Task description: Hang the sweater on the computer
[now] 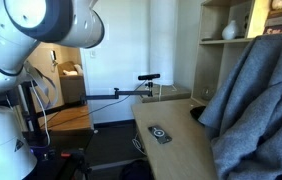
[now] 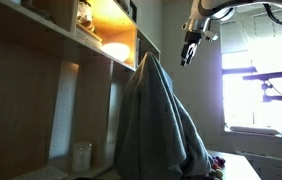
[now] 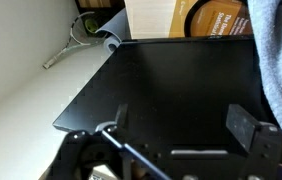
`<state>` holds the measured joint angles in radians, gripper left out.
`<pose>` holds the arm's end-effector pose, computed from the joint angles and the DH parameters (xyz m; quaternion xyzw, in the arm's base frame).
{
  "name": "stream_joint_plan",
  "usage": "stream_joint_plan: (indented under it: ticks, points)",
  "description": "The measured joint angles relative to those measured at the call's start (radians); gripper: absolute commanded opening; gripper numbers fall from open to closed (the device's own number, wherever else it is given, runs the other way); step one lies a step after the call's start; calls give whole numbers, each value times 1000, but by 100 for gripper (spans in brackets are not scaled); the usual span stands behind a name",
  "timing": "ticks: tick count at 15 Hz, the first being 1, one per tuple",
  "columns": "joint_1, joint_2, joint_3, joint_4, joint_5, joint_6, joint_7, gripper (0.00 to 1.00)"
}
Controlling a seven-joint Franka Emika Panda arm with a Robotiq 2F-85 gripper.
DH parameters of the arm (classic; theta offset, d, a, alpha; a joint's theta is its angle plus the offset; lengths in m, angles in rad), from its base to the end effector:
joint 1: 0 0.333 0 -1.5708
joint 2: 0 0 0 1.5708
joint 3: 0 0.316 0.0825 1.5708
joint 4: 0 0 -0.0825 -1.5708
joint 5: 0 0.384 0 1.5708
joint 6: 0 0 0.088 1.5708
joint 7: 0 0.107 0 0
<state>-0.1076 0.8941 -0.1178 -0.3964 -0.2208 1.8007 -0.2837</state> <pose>0.7603 -0.1328 0.6068 0.9536 0.0574 0.2100 0.2081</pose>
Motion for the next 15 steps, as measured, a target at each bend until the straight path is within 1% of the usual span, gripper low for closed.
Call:
stream_joint_plan:
  ticks: [3,6,8,10,15]
  points:
    - [32,-1,-45,24,-75,19,53,100]
    - [92,-3,-126,38,-166,66,121,100]
    - [135,-5,-171,38,-214,68,152,100]
    - [155,-6,-185,38,-228,68,156,100]
    - [148,-6,-191,38,-229,68,156,100]
